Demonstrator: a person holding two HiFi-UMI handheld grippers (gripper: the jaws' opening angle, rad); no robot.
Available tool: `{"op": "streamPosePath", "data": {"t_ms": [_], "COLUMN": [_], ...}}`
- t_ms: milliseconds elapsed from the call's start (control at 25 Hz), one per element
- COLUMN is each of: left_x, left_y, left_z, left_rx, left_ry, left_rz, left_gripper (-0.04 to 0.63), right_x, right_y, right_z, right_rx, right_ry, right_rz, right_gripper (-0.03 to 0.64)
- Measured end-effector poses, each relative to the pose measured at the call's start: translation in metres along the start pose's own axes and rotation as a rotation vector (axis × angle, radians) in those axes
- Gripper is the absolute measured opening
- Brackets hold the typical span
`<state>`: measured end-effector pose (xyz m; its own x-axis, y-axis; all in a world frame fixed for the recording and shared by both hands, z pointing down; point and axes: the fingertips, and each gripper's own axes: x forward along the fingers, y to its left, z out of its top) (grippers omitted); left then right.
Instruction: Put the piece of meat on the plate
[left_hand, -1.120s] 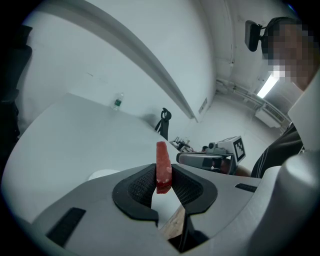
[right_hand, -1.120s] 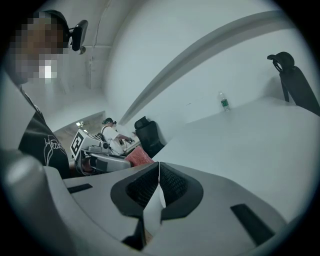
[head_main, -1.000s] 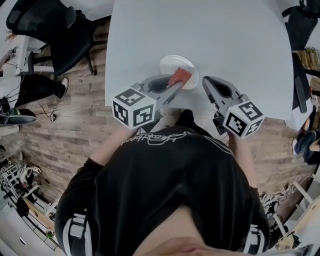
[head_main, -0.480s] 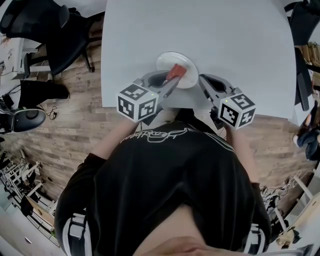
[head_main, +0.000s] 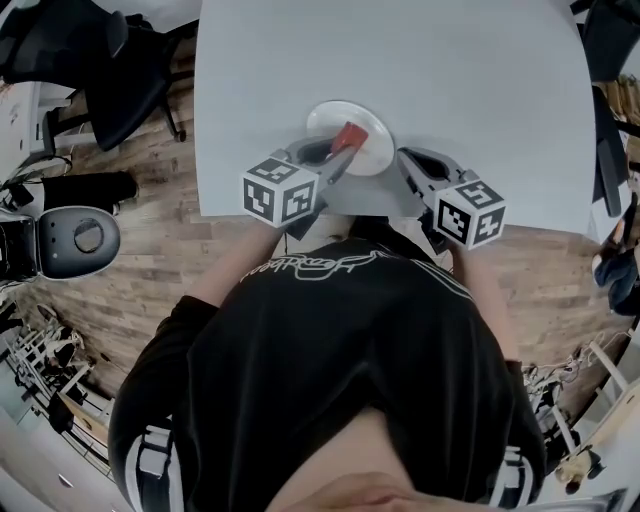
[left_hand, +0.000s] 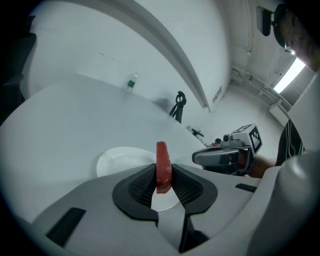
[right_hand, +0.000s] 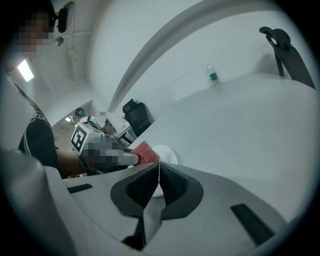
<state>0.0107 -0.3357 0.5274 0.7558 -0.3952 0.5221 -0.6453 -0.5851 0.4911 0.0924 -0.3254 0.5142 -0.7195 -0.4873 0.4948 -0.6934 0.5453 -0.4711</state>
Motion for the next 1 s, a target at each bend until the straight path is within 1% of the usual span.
{"op": "streamPosePath", "data": {"t_ms": [360, 760, 880, 1000], "left_x": [0.011, 0.019, 0.020, 0.018], "left_y": [0.004, 0.008, 0.010, 0.014], "left_z": [-0.011, -0.013, -0.012, -0.012], "left_rx": [-0.059, -0.076, -0.070, -0.062], "left_ry": [0.027, 0.050, 0.055, 0.062], "left_rz": [-0.025, -0.048, -0.041, -0.013], "left_gripper": [0.093, 0.097, 0.101, 0.117], "right_x": [-0.002, 0.002, 0.004, 0.002], "right_y": [-0.001, -0.007, -0.006, -0.006], "right_z": [-0.006, -0.010, -0.009, -0.011], "right_rx": [0.017, 0.052, 0.056, 0.060], "right_ry": [0.019, 0.023, 0.024, 0.028], "right_rz": [0.006, 0.009, 0.013, 0.013], "right_gripper": [0.009, 0.009, 0.009, 0.009]}}
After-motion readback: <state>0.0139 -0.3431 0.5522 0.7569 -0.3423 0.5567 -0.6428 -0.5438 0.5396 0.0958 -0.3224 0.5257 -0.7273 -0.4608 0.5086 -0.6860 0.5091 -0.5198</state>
